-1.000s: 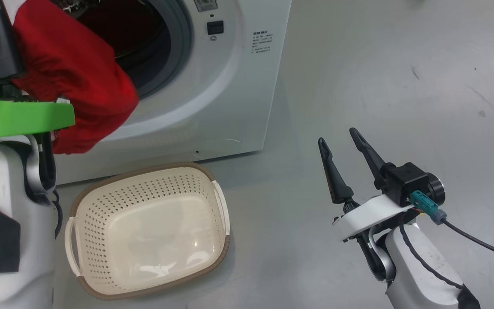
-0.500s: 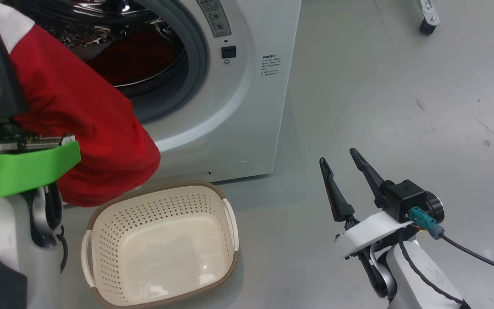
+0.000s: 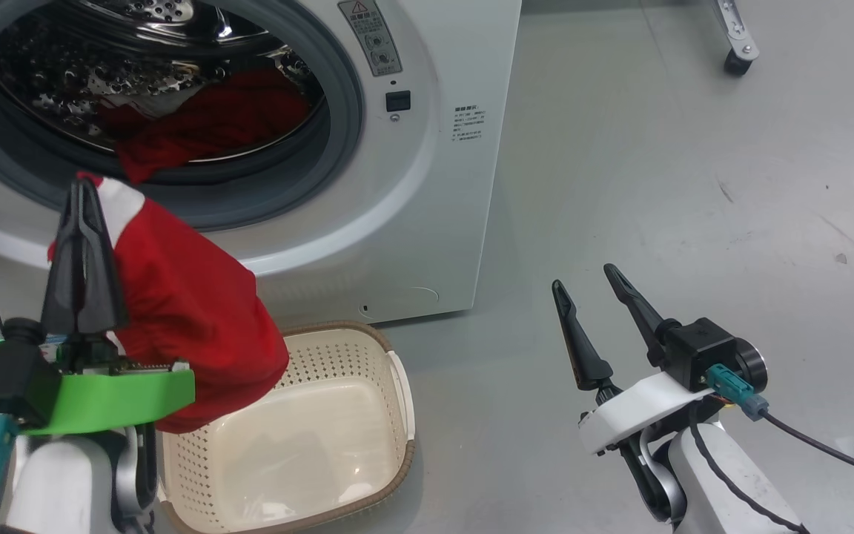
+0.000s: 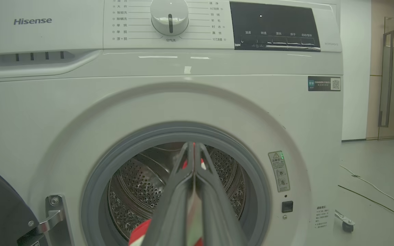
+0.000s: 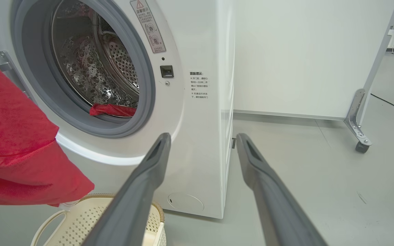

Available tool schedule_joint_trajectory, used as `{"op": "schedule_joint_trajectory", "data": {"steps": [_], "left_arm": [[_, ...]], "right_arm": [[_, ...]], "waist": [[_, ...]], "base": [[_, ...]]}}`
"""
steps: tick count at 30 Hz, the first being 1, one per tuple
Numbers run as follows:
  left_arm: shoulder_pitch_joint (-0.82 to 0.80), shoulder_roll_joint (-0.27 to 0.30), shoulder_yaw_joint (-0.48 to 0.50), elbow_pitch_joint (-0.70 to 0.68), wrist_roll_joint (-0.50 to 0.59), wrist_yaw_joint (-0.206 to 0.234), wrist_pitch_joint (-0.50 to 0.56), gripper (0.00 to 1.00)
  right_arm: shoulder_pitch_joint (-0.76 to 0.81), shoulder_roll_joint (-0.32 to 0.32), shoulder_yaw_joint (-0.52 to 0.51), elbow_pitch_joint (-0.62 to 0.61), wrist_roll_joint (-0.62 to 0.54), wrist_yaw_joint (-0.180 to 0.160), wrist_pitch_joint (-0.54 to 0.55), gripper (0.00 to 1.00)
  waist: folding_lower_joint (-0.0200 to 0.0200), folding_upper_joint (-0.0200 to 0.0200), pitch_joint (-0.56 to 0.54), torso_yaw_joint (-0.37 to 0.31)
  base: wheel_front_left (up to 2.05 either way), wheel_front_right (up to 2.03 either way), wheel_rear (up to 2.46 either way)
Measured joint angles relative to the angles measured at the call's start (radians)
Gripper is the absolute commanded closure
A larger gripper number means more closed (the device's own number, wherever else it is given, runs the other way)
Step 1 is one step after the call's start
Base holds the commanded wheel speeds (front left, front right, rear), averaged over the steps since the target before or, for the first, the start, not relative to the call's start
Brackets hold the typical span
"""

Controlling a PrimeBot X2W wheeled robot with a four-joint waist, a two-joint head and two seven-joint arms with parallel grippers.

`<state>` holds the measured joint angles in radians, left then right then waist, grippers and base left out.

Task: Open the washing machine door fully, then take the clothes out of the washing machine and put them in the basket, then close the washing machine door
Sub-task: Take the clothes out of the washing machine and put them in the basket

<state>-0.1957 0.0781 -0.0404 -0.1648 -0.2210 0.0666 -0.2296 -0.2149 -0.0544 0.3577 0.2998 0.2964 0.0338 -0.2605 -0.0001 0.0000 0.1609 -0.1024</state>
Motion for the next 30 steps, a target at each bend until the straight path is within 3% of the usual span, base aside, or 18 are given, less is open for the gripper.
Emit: {"op": "schedule_joint_trajectory", "data": {"steps": [13,30], "left_arm": [[0.154,-0.019,-0.037,0.161,-0.035,0.009,0.026,1.0],[0.079,-0.024,-0.041,0.386,-0.075,0.007,0.044,1.0]], "right_arm": [[-0.004,0.0,0.01,-0.025,-0.003,0.008,0.0,0.0],[-0.067,0.0,0.015,-0.088,-0.027,-0.001,0.0,0.0]], "waist": [[0.0,0.0,0.05,-0.013],[0.0001,0.0,0.19,-0.063]], "base": [[0.0,0.0,0.0],[0.0,0.0,0.0]]}}
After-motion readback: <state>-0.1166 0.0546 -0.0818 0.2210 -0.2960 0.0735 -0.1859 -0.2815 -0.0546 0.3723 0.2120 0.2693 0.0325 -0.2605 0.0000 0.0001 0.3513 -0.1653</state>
